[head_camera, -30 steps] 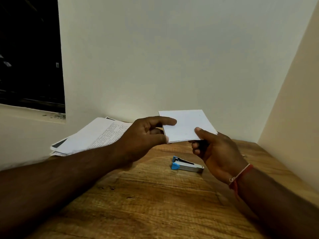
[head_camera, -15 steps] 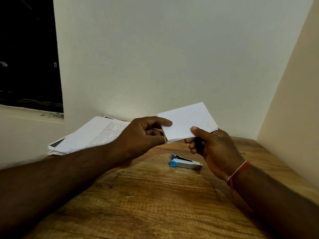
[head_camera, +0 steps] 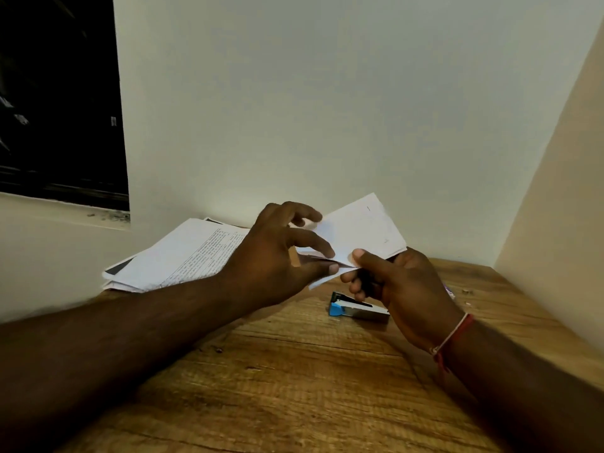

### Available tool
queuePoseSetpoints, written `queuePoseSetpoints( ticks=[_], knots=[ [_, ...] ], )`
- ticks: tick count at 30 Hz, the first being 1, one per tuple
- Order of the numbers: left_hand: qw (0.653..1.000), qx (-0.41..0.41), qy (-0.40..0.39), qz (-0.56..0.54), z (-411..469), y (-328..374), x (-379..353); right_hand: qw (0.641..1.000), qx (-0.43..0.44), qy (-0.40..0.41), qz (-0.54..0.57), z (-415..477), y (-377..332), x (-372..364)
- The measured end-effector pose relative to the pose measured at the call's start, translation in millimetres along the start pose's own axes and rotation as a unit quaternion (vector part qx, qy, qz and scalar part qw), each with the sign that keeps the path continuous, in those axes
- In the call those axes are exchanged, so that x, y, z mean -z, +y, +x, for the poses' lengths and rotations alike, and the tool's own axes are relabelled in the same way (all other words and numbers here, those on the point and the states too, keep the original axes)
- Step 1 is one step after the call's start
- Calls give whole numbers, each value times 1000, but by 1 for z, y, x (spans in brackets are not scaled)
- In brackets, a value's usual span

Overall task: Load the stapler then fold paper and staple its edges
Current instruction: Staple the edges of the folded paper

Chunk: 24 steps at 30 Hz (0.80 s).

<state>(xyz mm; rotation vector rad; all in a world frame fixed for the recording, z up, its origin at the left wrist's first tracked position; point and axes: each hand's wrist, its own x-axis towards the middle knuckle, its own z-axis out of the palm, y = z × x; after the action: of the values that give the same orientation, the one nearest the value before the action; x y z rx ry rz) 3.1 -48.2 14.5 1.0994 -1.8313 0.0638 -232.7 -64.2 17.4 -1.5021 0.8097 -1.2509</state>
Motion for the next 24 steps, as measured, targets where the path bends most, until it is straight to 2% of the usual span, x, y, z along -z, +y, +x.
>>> queuePoseSetpoints(
  ticks=[2, 6, 15, 19, 24],
  knots=[
    [1000, -23, 15, 4, 0, 0, -2, 1000, 7, -12, 14, -1, -1, -2],
    [998, 6, 3, -61, 0, -2, -7, 1000, 6, -18, 2, -3, 0, -5],
    [999, -14, 6, -51, -2, -7, -11, 998, -57, -1, -29, -7, 1, -13],
    [995, 27, 14, -92, -3, -7, -13, 996, -80, 15, -26, -8, -3, -15],
    [970, 134, -19, -200, -2, -5, -14, 998, -66, 13, 2, -9, -2, -17]
  ],
)
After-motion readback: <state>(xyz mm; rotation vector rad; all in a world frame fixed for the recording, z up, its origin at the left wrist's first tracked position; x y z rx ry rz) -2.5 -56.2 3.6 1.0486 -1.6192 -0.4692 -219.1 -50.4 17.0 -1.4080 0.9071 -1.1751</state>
